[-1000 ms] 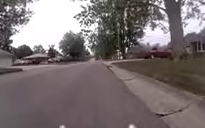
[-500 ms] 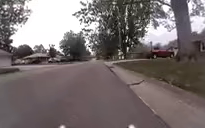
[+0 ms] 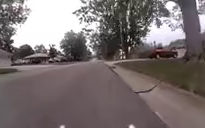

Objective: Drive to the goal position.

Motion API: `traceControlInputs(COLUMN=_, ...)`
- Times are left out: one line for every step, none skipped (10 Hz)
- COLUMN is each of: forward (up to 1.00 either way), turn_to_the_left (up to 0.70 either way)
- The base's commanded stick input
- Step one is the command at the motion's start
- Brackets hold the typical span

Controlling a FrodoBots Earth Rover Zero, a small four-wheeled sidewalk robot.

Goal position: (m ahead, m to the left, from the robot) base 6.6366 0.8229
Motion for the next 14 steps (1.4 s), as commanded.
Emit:
traceControlInputs(forward=1.00, turn_to_the_left=0.00)
traceControlInputs(forward=1.00, turn_to_the_left=0.00)
traceControlInputs(forward=1.00, turn_to_the_left=0.00)
traceControlInputs(forward=1.00, turn_to_the_left=0.00)
traceControlInputs(forward=1.00, turn_to_the_left=0.00)
traceControlInputs(forward=1.00, turn_to_the_left=0.00)
traceControlInputs(forward=1.00, turn_to_the_left=0.00)
traceControlInputs(forward=1.00, turn_to_the_left=0.00)
traceControlInputs(forward=1.00, turn_to_the_left=0.00)
traceControlInputs(forward=1.00, turn_to_the_left=0.00)
traceControlInputs(forward=1.00, turn_to_the_left=0.00)
traceControlInputs(forward=1.00, turn_to_the_left=0.00)
traceControlInputs(forward=1.00, turn_to_the_left=0.00)
traceControlInputs(forward=1.00, turn_to_the_left=0.01)
